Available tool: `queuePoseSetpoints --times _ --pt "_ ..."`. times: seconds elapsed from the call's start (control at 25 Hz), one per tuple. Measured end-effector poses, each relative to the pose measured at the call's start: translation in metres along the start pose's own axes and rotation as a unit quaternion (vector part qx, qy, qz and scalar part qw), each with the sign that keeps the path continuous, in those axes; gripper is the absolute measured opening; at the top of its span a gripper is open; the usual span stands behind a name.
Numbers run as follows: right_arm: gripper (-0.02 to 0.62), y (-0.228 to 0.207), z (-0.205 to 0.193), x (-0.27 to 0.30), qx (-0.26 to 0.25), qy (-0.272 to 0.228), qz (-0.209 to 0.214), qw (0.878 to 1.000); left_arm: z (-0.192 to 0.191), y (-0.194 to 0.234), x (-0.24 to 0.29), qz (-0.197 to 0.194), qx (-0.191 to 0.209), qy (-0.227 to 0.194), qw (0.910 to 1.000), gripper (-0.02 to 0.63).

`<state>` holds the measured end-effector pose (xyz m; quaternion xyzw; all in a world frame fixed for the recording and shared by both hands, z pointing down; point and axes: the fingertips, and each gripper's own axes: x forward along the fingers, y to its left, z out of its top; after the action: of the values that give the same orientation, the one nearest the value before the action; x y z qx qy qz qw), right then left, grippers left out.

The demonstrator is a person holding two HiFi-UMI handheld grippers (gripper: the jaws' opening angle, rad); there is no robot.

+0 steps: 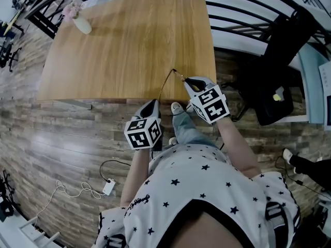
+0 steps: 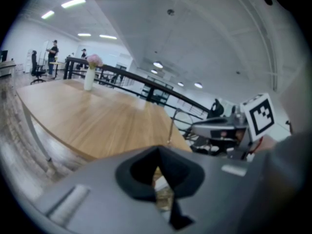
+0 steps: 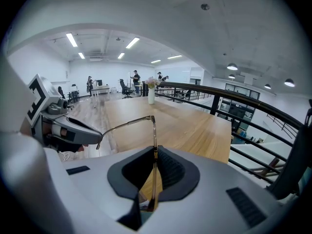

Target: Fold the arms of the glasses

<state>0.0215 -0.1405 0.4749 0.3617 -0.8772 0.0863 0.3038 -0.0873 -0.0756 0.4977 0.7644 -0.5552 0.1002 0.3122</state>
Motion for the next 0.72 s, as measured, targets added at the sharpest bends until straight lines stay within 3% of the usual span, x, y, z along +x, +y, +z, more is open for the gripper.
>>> queuePoseSetpoints --times 0.72 --pt "0.032 0.007 0.009 0.006 0.002 -0.003 0.009 1.0 0.006 -0.033 0.013 -0.064 0.01 0.019 0.9977 0.008"
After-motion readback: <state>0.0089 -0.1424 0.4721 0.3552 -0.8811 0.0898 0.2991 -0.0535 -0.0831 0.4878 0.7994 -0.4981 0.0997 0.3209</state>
